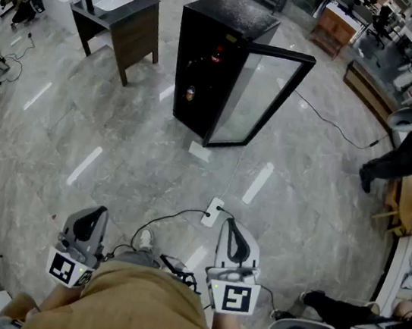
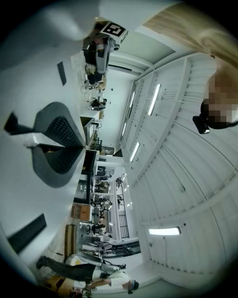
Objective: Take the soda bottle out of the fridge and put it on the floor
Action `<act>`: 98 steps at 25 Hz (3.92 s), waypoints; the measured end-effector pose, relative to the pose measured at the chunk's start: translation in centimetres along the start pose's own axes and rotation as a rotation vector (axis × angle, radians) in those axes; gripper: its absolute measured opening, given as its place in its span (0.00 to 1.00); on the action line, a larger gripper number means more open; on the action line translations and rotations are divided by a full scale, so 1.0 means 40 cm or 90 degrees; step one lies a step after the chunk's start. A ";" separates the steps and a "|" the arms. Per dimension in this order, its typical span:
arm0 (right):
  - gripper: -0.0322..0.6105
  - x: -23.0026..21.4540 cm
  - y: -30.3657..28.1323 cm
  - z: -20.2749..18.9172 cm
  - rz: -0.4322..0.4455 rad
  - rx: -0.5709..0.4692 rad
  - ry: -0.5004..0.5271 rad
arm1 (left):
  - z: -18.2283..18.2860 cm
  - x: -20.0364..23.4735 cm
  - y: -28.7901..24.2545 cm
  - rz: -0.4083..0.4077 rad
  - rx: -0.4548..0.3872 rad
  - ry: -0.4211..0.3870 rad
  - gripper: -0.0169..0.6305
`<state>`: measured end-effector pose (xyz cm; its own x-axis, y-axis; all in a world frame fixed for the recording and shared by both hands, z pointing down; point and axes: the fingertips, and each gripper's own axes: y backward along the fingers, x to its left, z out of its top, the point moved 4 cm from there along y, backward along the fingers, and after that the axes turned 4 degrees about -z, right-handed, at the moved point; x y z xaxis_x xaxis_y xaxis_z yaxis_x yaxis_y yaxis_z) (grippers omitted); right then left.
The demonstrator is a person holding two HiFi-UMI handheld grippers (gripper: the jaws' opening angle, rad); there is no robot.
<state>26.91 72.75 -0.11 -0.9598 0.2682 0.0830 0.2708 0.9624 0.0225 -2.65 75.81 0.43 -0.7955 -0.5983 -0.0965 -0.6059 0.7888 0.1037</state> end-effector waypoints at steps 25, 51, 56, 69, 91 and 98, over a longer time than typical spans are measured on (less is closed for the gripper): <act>0.05 0.077 -0.283 0.055 0.000 0.008 -0.014 | -0.042 0.271 -0.146 -0.025 -0.009 0.036 0.03; 0.05 -0.008 -0.864 -0.012 0.064 -0.021 -0.027 | -0.168 0.590 -0.538 -0.019 -0.001 0.037 0.03; 0.05 -0.137 -1.035 -0.052 0.069 -0.002 -0.050 | -0.188 0.643 -0.793 -0.043 0.010 0.032 0.03; 0.05 -0.357 -1.386 -0.107 0.127 0.004 -0.069 | -0.238 0.697 -1.226 -0.052 0.032 0.053 0.03; 0.05 -0.228 -1.629 -0.220 0.100 0.074 -0.036 | -0.296 0.977 -1.266 -0.051 0.042 0.056 0.03; 0.05 -0.195 -1.785 -0.336 0.063 0.098 -0.021 | -0.379 1.043 -1.288 -0.070 0.054 0.080 0.03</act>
<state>16.06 1.34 11.02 -0.9313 0.3614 0.0447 0.3526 0.9256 -0.1373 -4.84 8.09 6.08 -0.7235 -0.6899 0.0227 -0.6898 0.7239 0.0153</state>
